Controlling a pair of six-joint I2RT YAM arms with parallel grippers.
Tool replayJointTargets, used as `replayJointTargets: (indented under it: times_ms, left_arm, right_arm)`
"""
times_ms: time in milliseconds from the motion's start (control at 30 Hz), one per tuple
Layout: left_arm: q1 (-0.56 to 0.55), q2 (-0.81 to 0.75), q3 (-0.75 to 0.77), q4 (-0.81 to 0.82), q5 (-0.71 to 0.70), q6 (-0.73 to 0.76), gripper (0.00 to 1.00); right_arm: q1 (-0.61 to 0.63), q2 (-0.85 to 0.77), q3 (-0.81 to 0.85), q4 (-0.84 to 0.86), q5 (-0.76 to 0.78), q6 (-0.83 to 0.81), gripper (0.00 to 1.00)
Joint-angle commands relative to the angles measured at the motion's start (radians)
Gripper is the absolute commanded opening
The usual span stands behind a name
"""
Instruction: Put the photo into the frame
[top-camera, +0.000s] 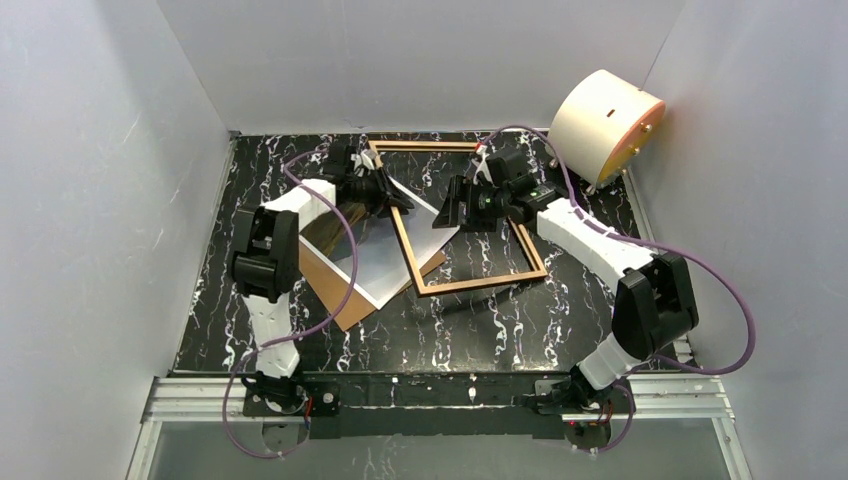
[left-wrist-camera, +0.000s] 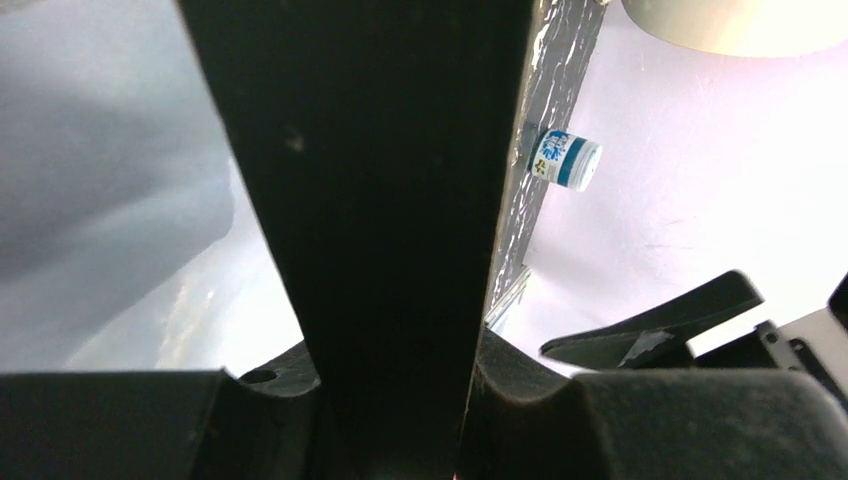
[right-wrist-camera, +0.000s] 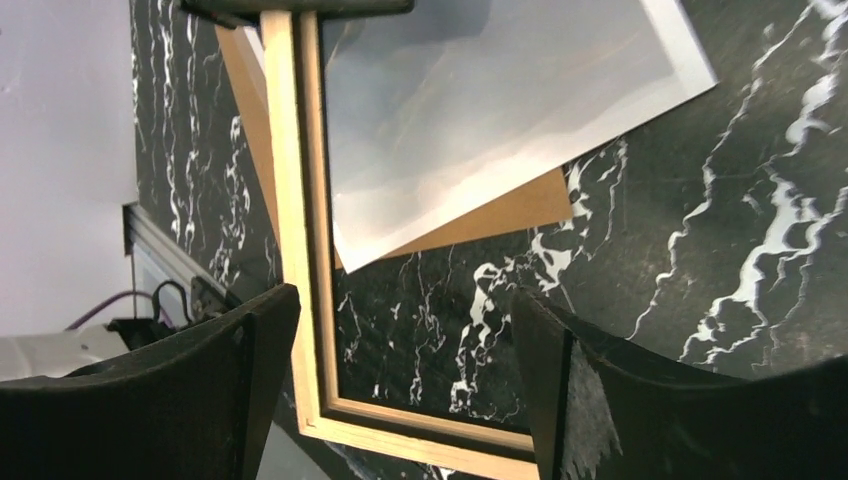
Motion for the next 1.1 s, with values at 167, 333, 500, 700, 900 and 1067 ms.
replayJointTargets:
  times_ms: [167,333,500,700,900,1067]
  left_arm:
    - [-0.091,0.043,0.034,0.118,-0.086,-0.085,0.04]
    - [-0.104,0.071,0.05,0.129,-0.119,-0.105,0.06]
    - [-0.113,0.096,0.061,0.144,-0.143,-0.156,0.13]
    - [-0.123,0.116,0.061,0.144,-0.165,-0.19,0.2]
    - [-0.123,0.114,0.096,0.069,-0.198,-0.16,0.35]
    - [-0.121,0.113,0.19,-0.147,-0.297,-0.046,0.64]
  right_arm:
    - [0.006,0.037,-0.062,0.195,-0.179,0.052,0.95]
    - [0.026,0.092,-0.061,0.197,-0.201,0.052,0.95]
    - [0.059,0.155,-0.042,0.145,-0.179,0.034,0.83]
    - [0.084,0.218,-0.013,0.109,-0.174,0.02,0.64]
    - [0.089,0.239,-0.005,0.098,-0.139,0.034,0.35]
    - [0.092,0.228,-0.007,0.098,-0.074,0.088,0.24]
